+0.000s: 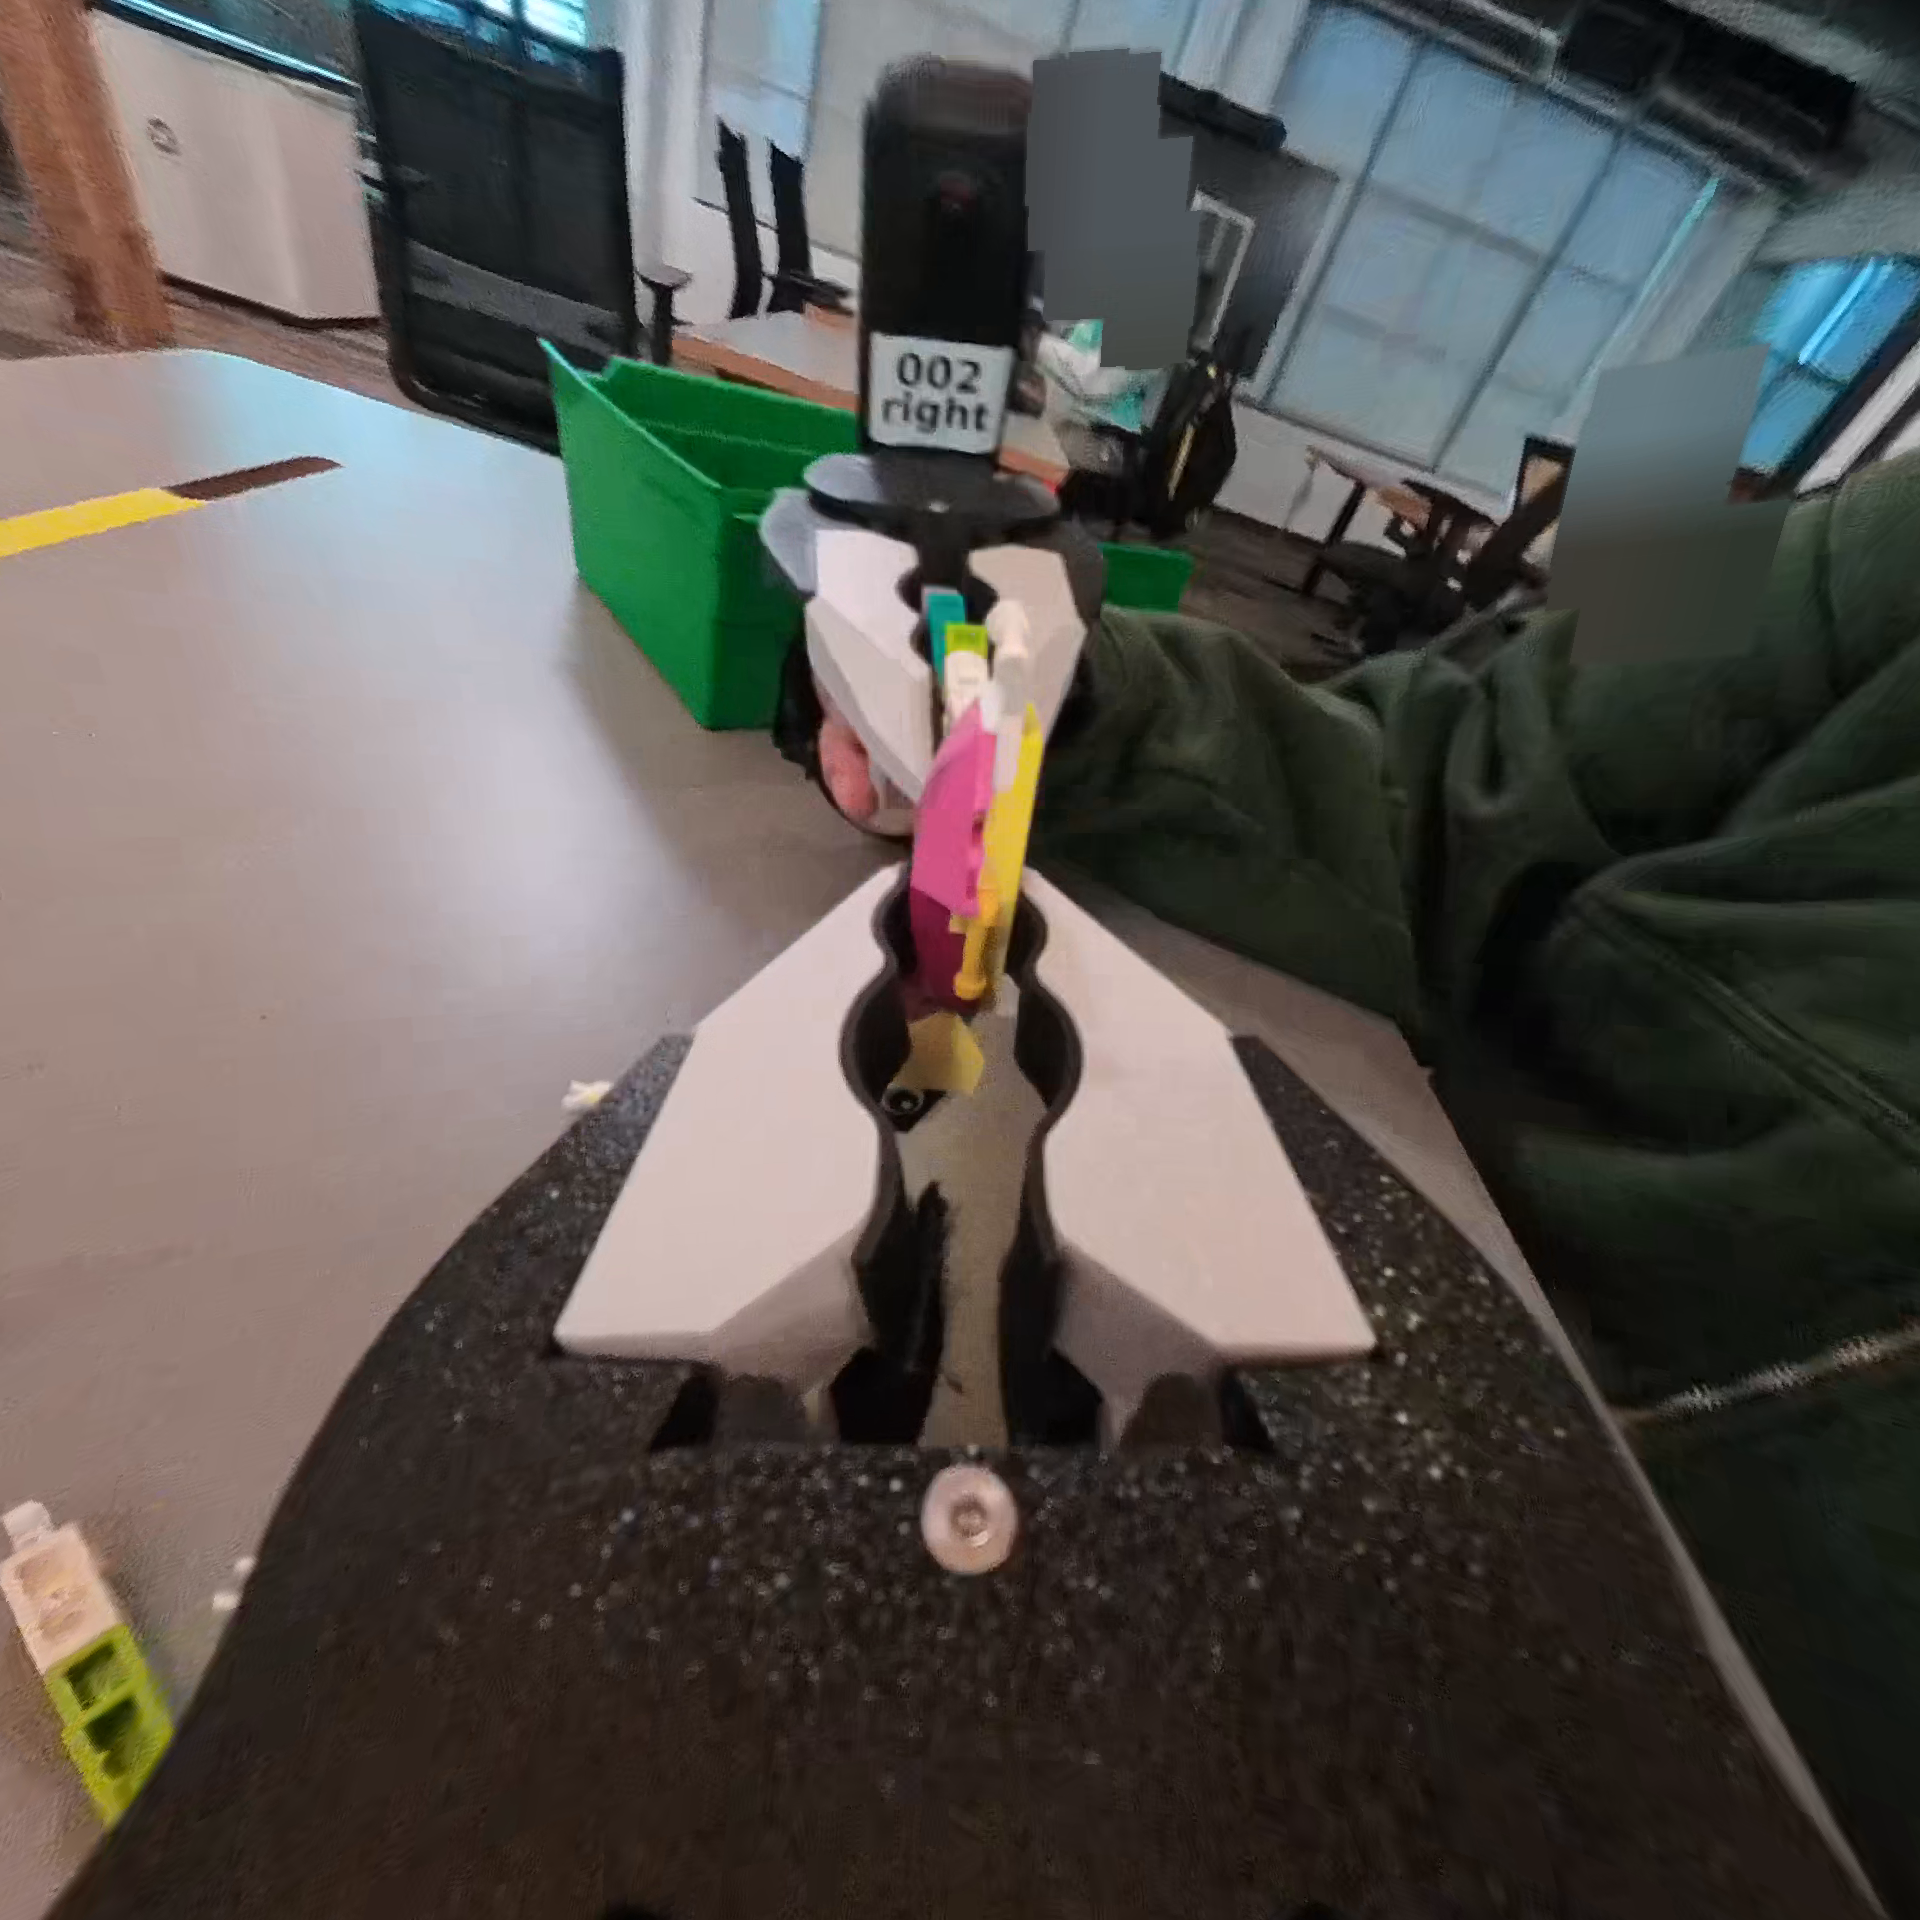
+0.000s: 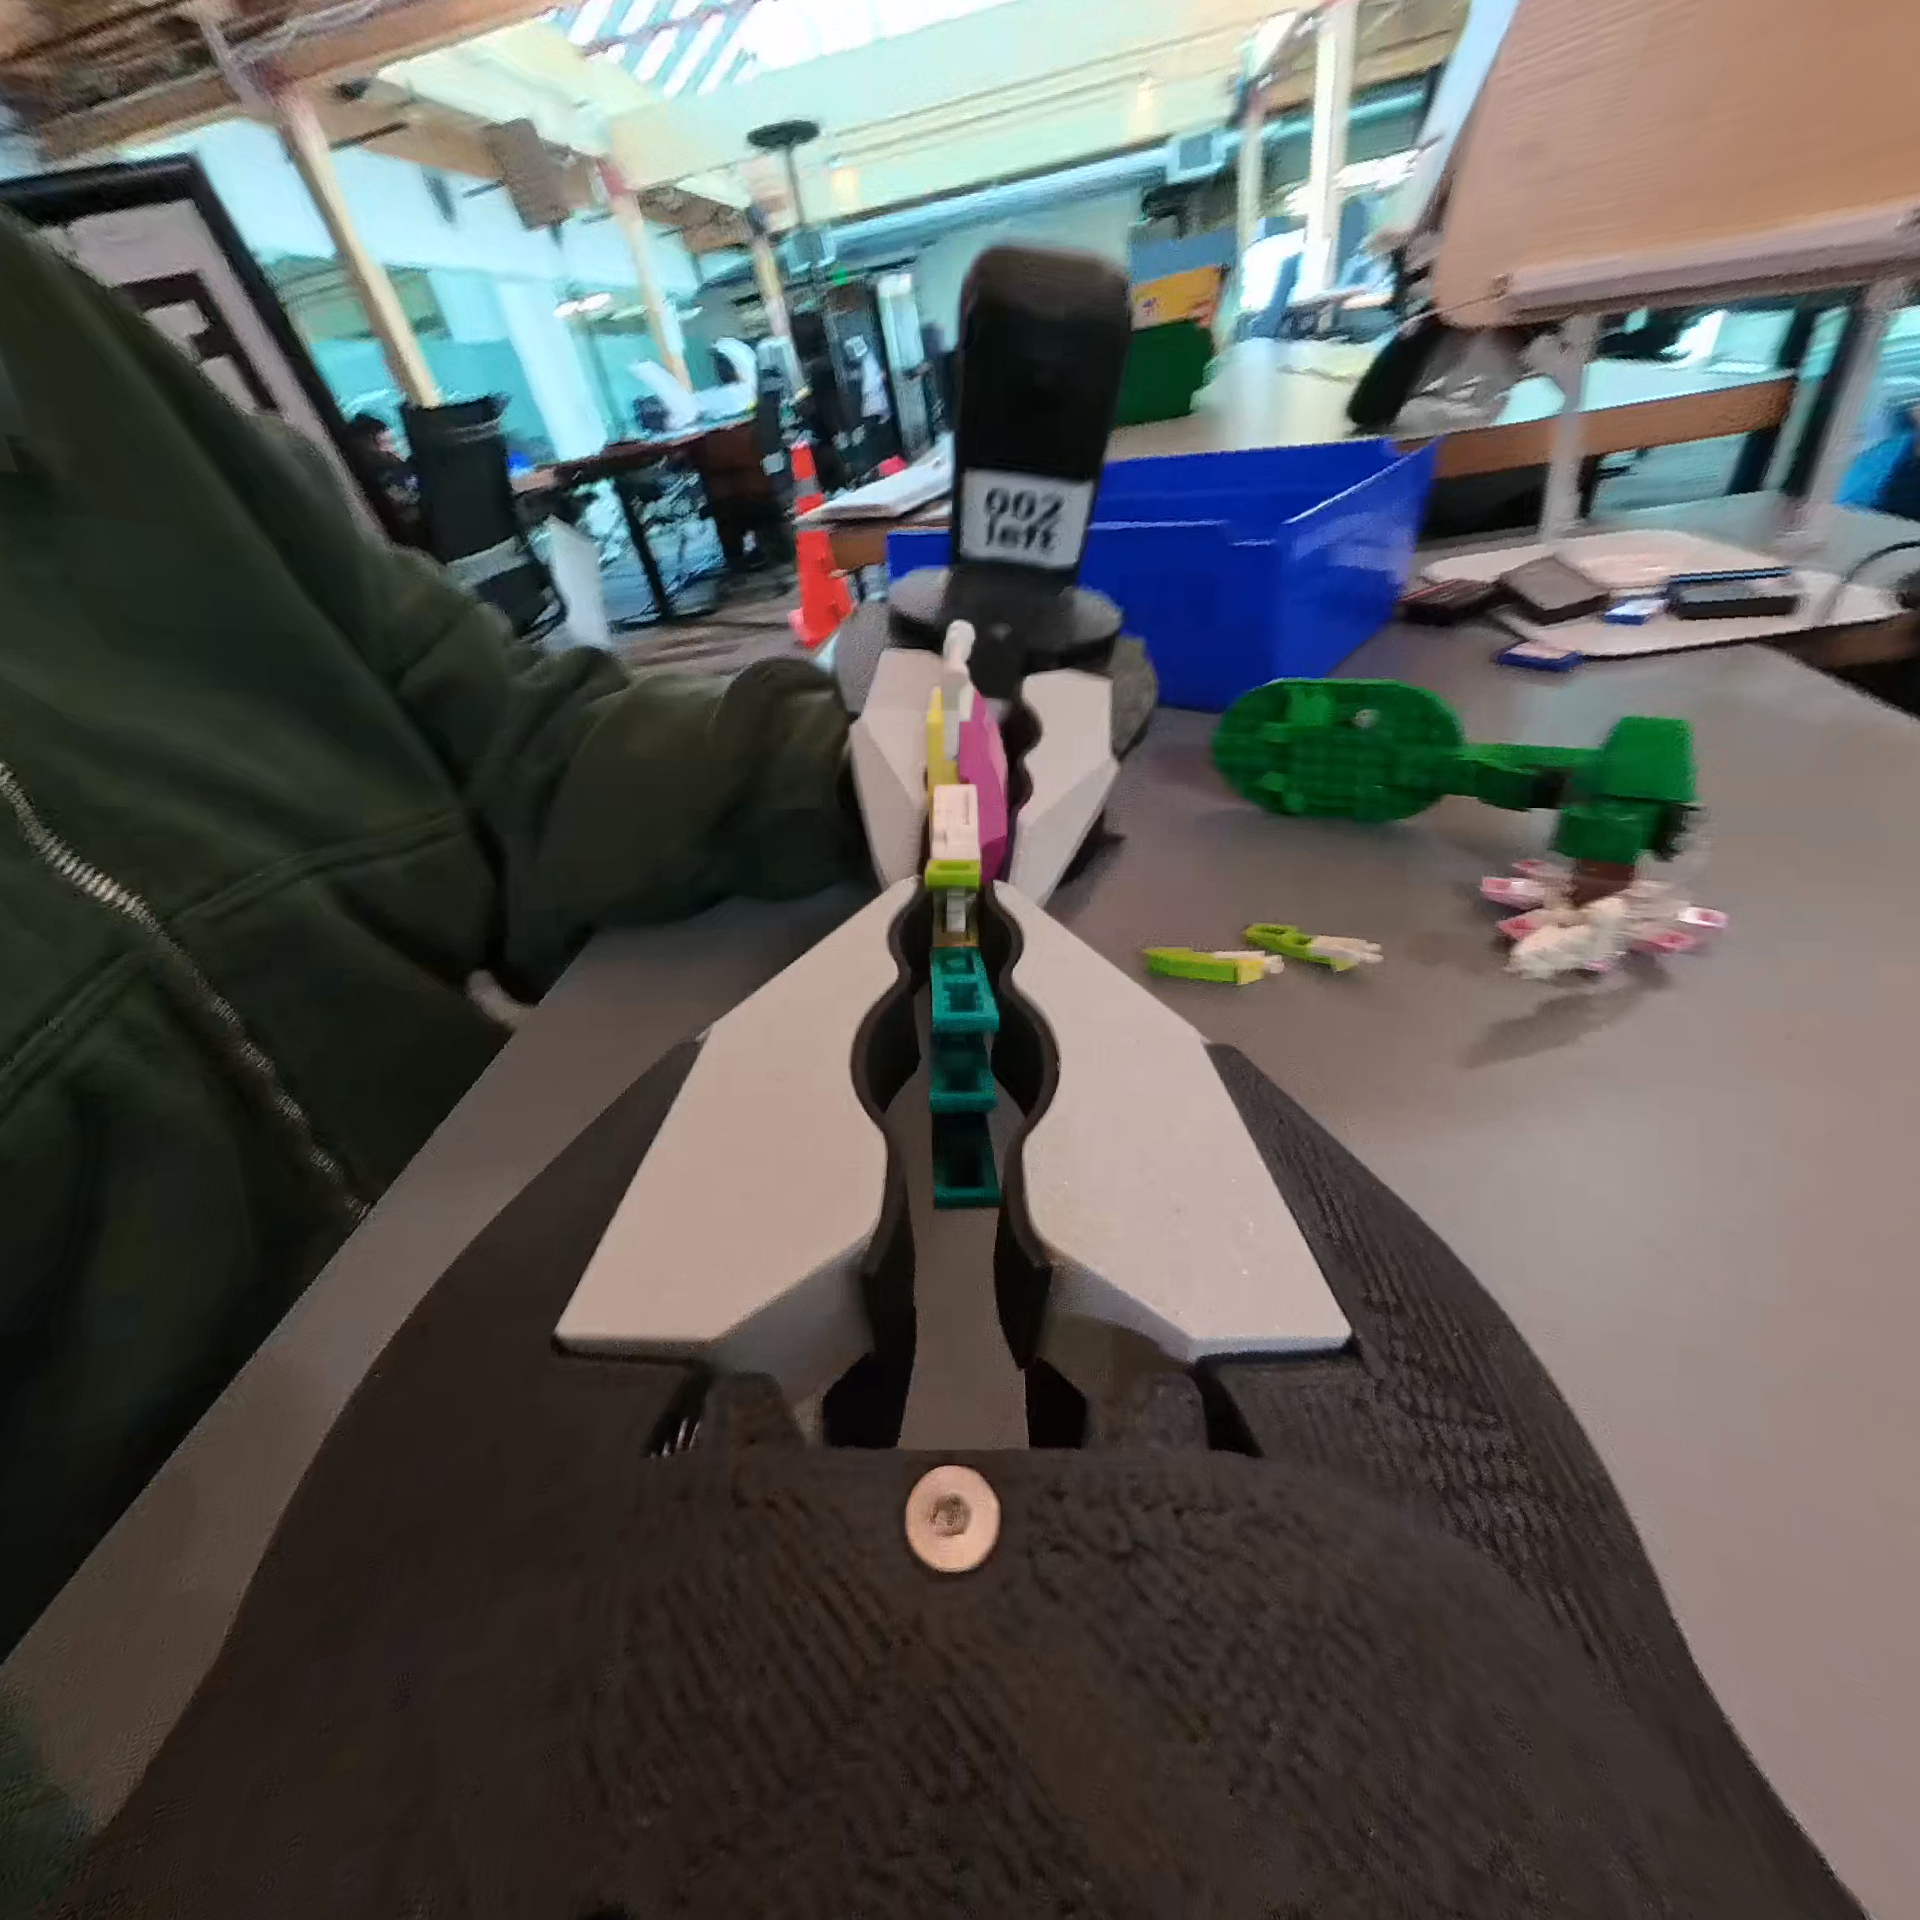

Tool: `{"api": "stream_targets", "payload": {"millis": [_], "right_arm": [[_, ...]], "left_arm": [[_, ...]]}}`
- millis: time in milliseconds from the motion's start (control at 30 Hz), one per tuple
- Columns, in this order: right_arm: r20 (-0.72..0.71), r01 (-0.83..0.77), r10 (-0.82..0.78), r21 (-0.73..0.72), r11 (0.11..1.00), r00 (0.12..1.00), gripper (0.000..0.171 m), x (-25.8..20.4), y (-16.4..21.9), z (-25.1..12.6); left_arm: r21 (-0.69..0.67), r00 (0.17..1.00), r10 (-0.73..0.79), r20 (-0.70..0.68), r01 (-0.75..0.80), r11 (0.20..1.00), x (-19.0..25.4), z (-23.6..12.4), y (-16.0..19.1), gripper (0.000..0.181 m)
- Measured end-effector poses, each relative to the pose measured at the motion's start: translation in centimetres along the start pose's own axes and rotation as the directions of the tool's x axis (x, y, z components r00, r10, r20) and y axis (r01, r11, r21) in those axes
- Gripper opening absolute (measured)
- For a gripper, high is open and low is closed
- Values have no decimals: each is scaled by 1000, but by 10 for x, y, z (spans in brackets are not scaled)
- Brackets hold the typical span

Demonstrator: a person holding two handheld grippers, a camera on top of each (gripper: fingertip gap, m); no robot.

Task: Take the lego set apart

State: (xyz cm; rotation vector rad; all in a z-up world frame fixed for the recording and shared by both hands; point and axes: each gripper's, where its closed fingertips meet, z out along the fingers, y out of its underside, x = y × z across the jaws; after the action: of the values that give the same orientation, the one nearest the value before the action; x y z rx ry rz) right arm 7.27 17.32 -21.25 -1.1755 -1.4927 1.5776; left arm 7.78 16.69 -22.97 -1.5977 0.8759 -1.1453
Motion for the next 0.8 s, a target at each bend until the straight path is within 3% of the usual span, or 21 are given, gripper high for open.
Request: {"api": "stream_targets", "payload": {"millis": [200,333,467,533,667,800], "right_arm": [[68,64,-54,-155,986,996,5,-16,21,11],[74,101,-88,-206,973,993,5,-22,24,14],[22,105,-103,-269,957,994,5,-13,31,12],[8,92,-93,-264,960,996,5,-9,30,9],[3,94,-96,-261,961,995,5,-10,28,10],[9,118,-119,-263,958,993,6,-13,26,6]], "left_arm": [[-171,996,67,-51,-75,982,14,-10,20,14],[-196,994,75,-74,-88,977,21,-13,22,14],[-200,998,60,-9,-60,978,6,-11,28,16],[-180,997,69,23,-64,982,1,-13,24,37],[-126,994,112,12,-109,986,5,-13,14,16],[-160,989,147,-15,-147,976,11,-24,15,15]]}}
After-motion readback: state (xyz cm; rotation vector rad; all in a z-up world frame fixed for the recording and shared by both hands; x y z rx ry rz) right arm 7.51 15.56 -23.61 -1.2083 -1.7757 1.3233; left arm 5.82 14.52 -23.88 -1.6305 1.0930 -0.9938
